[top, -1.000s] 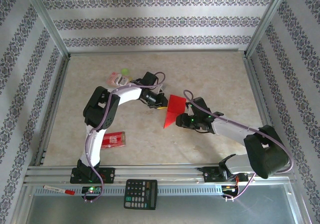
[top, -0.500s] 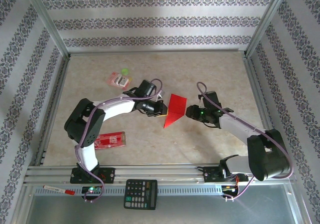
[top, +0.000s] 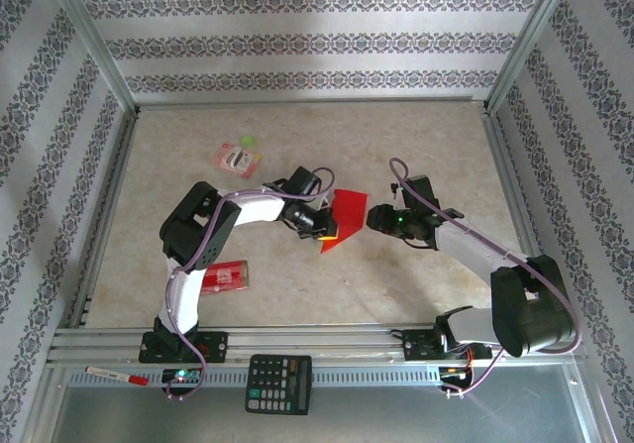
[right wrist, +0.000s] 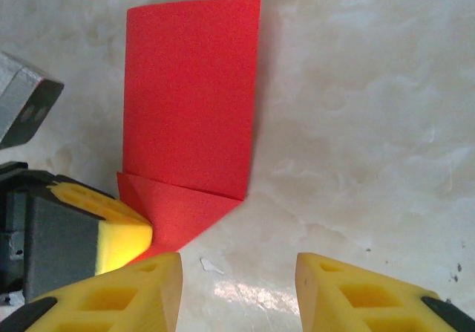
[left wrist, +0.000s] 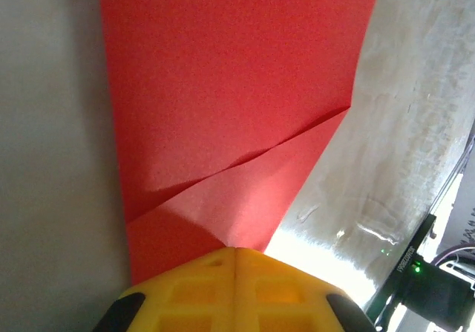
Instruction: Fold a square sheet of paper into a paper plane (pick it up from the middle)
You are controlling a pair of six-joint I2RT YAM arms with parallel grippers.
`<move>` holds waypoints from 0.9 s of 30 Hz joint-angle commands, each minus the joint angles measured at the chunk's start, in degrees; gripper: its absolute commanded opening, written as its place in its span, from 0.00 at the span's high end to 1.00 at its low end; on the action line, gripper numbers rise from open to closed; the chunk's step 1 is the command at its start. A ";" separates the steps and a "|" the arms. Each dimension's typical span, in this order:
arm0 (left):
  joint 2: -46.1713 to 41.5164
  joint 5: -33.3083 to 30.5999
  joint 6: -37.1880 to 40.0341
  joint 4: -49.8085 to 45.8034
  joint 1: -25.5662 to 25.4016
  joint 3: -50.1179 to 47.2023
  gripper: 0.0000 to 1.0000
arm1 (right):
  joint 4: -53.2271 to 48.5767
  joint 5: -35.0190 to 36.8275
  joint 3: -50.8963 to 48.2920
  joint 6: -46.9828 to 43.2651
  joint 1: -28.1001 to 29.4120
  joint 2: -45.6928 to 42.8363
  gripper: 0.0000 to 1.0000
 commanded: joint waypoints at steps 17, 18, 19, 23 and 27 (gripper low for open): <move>-12.28 5.18 9.26 -5.54 2.84 -17.53 0.95 | 8.53 -10.92 2.01 7.08 7.22 10.66 0.54; -12.39 4.99 9.22 -5.63 2.84 -17.52 0.96 | 8.91 -10.49 2.10 7.07 7.49 11.30 0.54; -12.35 5.07 9.27 -5.61 2.91 -17.44 0.96 | 9.52 -10.39 2.19 7.12 7.48 12.07 0.54; -12.22 5.07 8.76 -5.06 2.92 -17.41 0.96 | 14.10 -12.43 1.95 8.51 7.92 15.30 0.55; -12.42 5.18 8.07 -4.10 2.84 -17.77 0.95 | 16.48 -13.42 2.09 9.28 8.27 17.47 0.56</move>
